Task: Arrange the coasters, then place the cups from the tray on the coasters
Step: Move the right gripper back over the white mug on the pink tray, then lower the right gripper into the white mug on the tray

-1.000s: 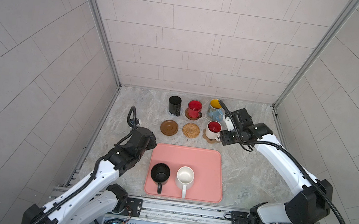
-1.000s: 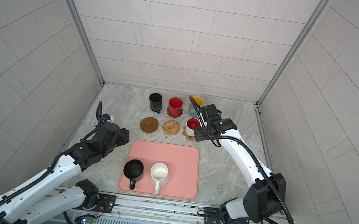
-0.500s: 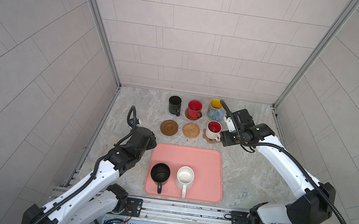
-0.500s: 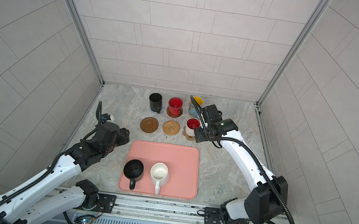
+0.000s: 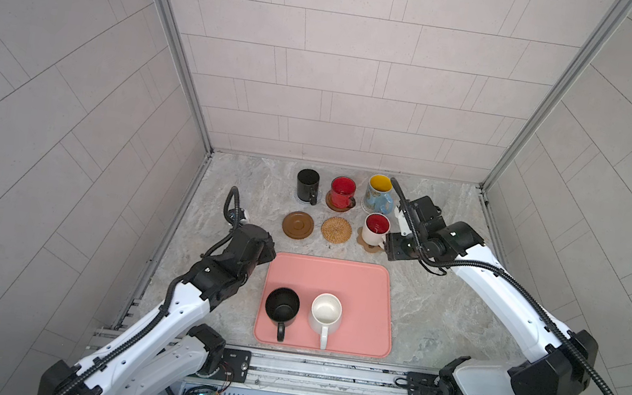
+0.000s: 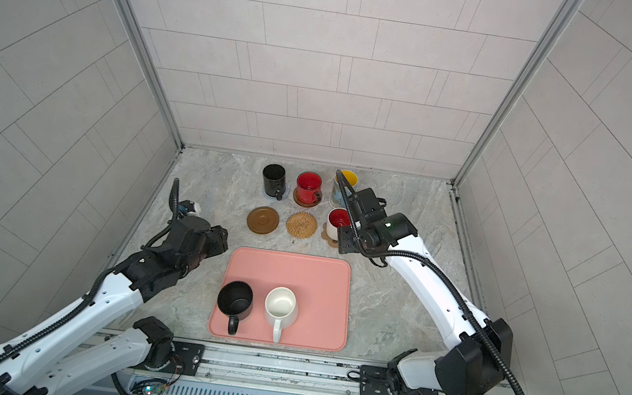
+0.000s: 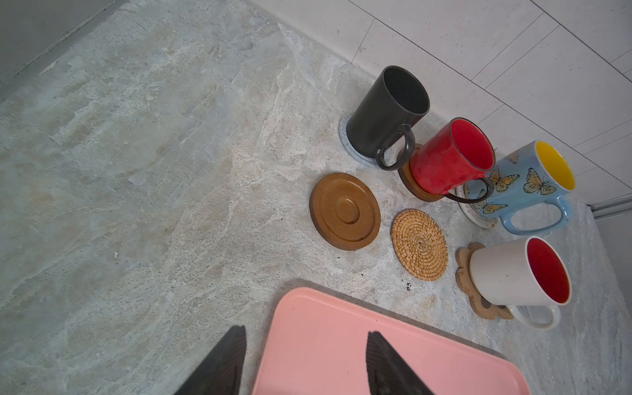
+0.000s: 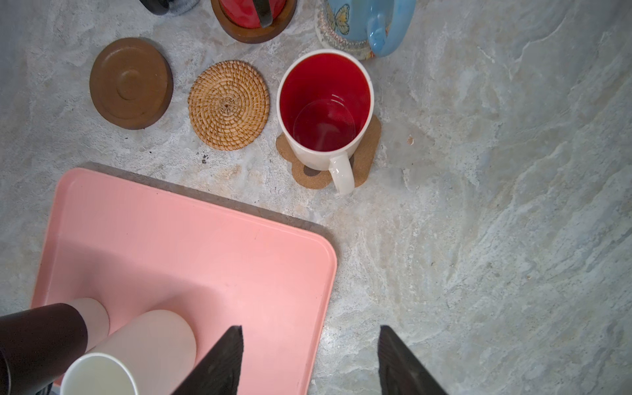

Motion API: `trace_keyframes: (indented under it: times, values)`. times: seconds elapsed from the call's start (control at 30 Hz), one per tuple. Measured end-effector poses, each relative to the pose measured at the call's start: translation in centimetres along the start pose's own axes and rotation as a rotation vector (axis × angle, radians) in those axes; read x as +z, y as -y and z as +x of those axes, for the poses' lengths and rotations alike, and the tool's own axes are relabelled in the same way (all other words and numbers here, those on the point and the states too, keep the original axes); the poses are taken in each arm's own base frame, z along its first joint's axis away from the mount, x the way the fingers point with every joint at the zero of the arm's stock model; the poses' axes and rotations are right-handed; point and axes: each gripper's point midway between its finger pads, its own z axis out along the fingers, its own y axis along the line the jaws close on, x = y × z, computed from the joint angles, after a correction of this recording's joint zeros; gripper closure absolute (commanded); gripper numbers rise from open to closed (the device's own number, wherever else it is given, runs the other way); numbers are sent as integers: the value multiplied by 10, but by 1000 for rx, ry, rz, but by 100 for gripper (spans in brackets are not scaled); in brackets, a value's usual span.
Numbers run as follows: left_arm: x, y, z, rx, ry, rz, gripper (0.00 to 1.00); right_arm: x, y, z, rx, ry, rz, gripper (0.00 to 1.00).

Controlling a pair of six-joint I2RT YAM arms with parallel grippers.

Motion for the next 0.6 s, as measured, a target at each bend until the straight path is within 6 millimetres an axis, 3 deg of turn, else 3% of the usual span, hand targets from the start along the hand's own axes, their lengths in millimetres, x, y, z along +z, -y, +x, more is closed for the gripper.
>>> trace_keyframes:
  times: [0.13, 0.27, 0.43, 0.6]
  values:
    - [0, 0, 0, 0, 0, 0, 38, 2, -15, 24, 76, -35, 16, 37]
    - [0, -1, 1, 0, 1, 1, 38, 3, -42, 52, 98, -70, 10, 37]
    - [-1, -1, 1, 0, 1, 2, 38, -4, -77, 79, 106, -94, -24, 37]
    - [-3, -2, 2, -1, 0, 7, 38, -9, -98, 103, 102, -121, -46, 37]
